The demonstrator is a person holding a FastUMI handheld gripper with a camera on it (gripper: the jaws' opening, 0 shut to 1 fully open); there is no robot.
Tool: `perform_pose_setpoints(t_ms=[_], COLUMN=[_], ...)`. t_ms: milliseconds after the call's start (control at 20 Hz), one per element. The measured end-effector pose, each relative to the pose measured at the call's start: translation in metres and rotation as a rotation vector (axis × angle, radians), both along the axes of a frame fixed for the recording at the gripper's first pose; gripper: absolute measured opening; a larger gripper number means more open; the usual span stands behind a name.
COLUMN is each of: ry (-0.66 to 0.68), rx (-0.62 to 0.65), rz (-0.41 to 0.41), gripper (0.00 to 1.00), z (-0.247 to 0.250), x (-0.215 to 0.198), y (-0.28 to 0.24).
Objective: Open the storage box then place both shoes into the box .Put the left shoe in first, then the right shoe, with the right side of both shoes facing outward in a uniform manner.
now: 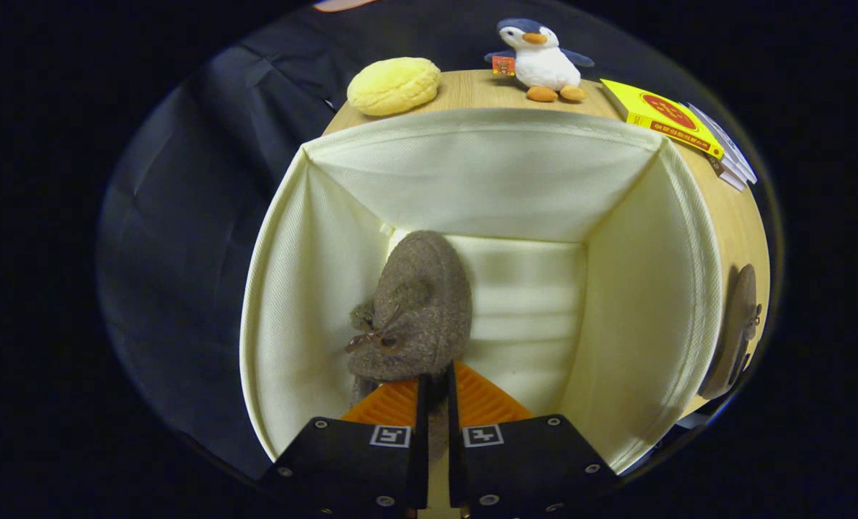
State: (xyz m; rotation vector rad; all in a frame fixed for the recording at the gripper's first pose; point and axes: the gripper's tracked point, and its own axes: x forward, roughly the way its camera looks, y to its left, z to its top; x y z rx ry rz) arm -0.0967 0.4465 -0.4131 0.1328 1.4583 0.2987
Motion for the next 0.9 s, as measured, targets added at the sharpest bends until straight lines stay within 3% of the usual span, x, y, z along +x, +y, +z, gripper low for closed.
perform_pose_setpoints(t_ms=[150, 200, 300, 550, 700, 900], ry=[-0.003, -0.011, -0.035, -0.183, -0.313, -0.388], rx=[0.038, 0.079, 0.178, 0.287, 0.242, 0.152], rz=[0.010, 0.004, -0.013, -0.032, -0.055, -0.109], gripper=[0.23, 0.33, 0.44, 0.68, 0.79, 0.86], z=[0.013, 0.022, 0.048, 0.103, 0.111, 0.105], x=[-0.003, -0.004, -0.004, 0.014, 0.027, 0.023], y=[-0.012, -0.011, -0.012, -0.061, -0.122, -0.205])
